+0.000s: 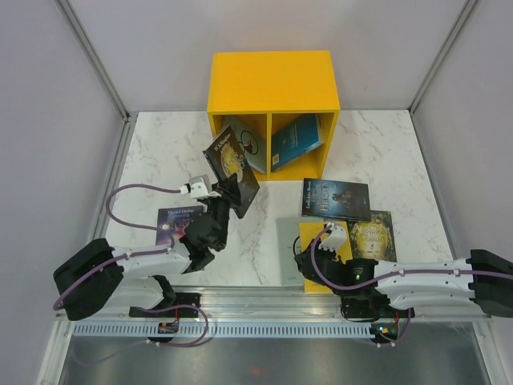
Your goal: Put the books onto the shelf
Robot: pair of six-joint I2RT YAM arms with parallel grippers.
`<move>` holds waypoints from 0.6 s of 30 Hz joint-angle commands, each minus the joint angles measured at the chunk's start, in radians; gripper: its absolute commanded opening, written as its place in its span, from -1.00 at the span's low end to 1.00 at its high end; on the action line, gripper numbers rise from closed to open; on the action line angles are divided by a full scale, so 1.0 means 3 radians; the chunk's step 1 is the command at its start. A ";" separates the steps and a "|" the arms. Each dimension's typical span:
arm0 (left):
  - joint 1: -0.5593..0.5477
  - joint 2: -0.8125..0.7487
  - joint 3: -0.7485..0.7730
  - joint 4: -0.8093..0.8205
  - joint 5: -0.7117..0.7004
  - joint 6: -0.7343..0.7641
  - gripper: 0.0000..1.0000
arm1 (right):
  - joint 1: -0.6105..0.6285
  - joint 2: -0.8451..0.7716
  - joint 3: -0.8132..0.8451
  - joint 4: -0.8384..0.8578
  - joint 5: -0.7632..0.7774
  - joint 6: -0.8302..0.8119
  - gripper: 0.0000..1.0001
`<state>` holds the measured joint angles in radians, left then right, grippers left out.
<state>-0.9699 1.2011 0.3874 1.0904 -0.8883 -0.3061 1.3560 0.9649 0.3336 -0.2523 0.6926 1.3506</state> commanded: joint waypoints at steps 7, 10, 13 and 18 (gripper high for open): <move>0.0226 0.0639 0.0616 0.1447 -0.0158 0.0284 -0.95 | 0.0011 -0.0322 -0.0161 -0.0156 -0.0064 0.0110 -0.45; 0.0323 0.0843 0.0764 0.1458 -0.0209 0.0249 -0.95 | 0.0016 -0.0302 -0.0156 -0.0156 -0.0084 0.0110 -0.47; 0.0446 0.1063 0.0836 0.1647 -0.0159 0.0106 -0.95 | 0.0021 -0.0256 -0.0130 -0.0141 -0.0110 0.0090 -0.49; 0.0569 0.1441 0.1137 0.1774 -0.0143 -0.0002 -0.95 | 0.0021 -0.0210 -0.0110 -0.0141 -0.0156 0.0074 -0.50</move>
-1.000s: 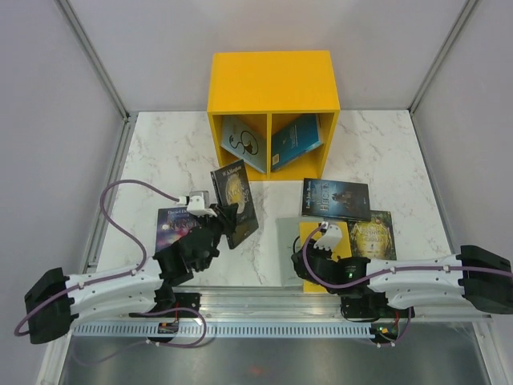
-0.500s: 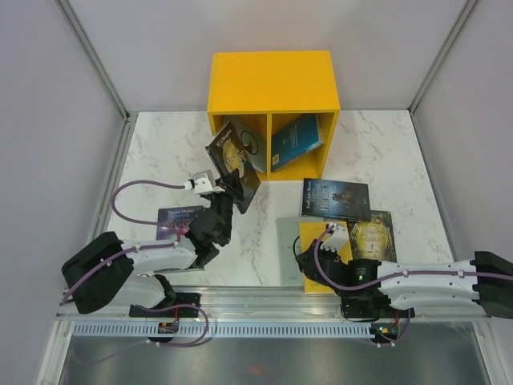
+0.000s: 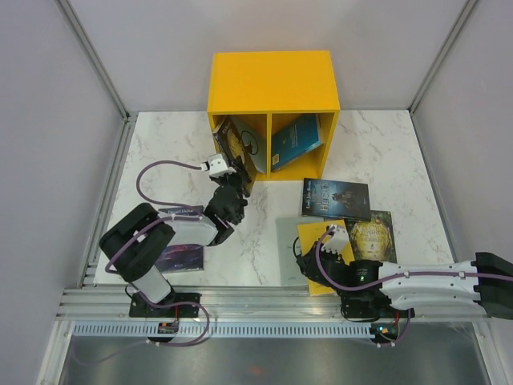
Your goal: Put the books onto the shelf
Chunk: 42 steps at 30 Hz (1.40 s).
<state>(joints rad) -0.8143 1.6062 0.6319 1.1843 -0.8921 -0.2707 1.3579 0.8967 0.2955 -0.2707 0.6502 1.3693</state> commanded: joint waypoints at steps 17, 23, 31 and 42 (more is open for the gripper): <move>0.0091 0.0352 0.0378 0.1600 -0.0171 -0.0544 -0.95 | 0.0014 0.0089 -0.0034 -0.0115 0.0011 -0.0019 -0.45; 0.0224 0.0669 0.0639 0.1600 -0.0166 -0.0806 -0.95 | 0.0014 0.0288 0.0012 -0.0034 -0.0030 -0.0049 -0.44; 0.0382 0.0705 0.0736 0.1600 0.0033 -0.1174 -0.95 | 0.0014 0.0559 0.0063 0.0130 -0.0061 -0.0116 -0.44; 0.0475 0.1364 0.1176 0.1600 -0.0079 -0.1225 -0.95 | 0.0009 0.0861 0.0206 0.0289 -0.0015 -0.0228 -0.42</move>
<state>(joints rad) -0.6853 1.9682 0.9192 1.1980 -0.8463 -0.5060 1.3579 1.1206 0.3592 -0.1261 0.6785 1.3308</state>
